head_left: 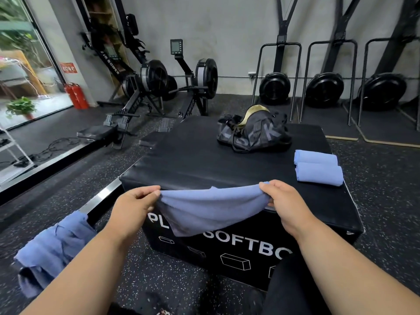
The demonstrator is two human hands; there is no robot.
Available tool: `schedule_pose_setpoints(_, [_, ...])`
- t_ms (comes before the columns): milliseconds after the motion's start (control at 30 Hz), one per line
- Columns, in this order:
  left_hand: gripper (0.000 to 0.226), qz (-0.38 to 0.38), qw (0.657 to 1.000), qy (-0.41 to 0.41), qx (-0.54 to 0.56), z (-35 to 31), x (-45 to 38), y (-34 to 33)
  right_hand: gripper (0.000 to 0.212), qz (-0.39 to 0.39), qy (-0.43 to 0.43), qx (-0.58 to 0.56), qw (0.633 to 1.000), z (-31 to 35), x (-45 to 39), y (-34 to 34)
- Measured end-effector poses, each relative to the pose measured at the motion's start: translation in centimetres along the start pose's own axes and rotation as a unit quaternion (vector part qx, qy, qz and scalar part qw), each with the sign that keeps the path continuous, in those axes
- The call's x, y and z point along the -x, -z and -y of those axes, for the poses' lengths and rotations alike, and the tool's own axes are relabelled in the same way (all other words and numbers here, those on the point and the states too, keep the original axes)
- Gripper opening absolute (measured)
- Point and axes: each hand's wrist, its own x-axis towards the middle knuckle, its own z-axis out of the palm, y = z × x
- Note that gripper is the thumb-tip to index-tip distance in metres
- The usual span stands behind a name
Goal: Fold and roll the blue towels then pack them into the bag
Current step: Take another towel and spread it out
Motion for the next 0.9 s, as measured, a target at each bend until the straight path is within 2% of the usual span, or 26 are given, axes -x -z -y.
schedule_pose_setpoints(133, [0.014, 0.006, 1.000, 0.009, 0.012, -0.3, -0.1, 1.5, 0.030, 0.045, -0.018, -0.013, 0.999, 0.9, 0.4, -0.9])
schedule_pose_setpoints(233, [0.018, 0.005, 1.000, 0.021, 0.011, -0.5, 0.0, 2.4, 0.017, 0.072, -0.041, -0.012, 0.997, 1.4, 1.0, -1.3])
schedule_pose_setpoints(333, [0.024, 0.008, 0.999, 0.043, -0.015, 0.1, 0.1, 2.9, 0.022, 0.087, -0.092, -0.001, 0.992, 1.2, 1.2, -1.6])
schedule_pose_setpoints(467, [0.030, 0.001, 0.992, 0.119, -0.049, 1.9, -0.1, 3.2, 0.024, 0.076, -0.156, 0.032, 0.984, -0.3, 1.2, -2.3])
schedule_pose_setpoints(600, [0.036, 0.006, 0.985, 0.160, -0.061, 2.0, 0.7, 1.7, 0.018, 0.044, -0.236, 0.008, 0.971, -1.6, 0.9, -3.7])
schedule_pose_setpoints(667, [0.039, 0.010, 0.990, 0.135, -0.046, 0.1, 0.1, 1.3, 0.025, 0.061, -0.209, -0.053, 0.975, 0.1, 0.2, -4.5])
schedule_pose_setpoints(767, [0.038, 0.049, 0.996, 0.036, 0.071, -5.2, -1.5, 3.0, 0.032, 0.175, -0.057, -0.141, 0.973, 5.1, -0.7, -3.6])
schedule_pose_setpoints(833, [0.028, 0.106, 0.992, -0.022, 0.067, -8.1, -0.9, 5.7, 0.033, 0.248, -0.028, -0.073, 0.965, 7.3, -0.5, -1.9])
schedule_pose_setpoints(900, [0.027, 0.135, 0.989, -0.030, -0.050, -8.2, -0.2, 8.0, 0.038, 0.247, -0.030, 0.104, 0.963, 6.8, -0.6, -0.3])
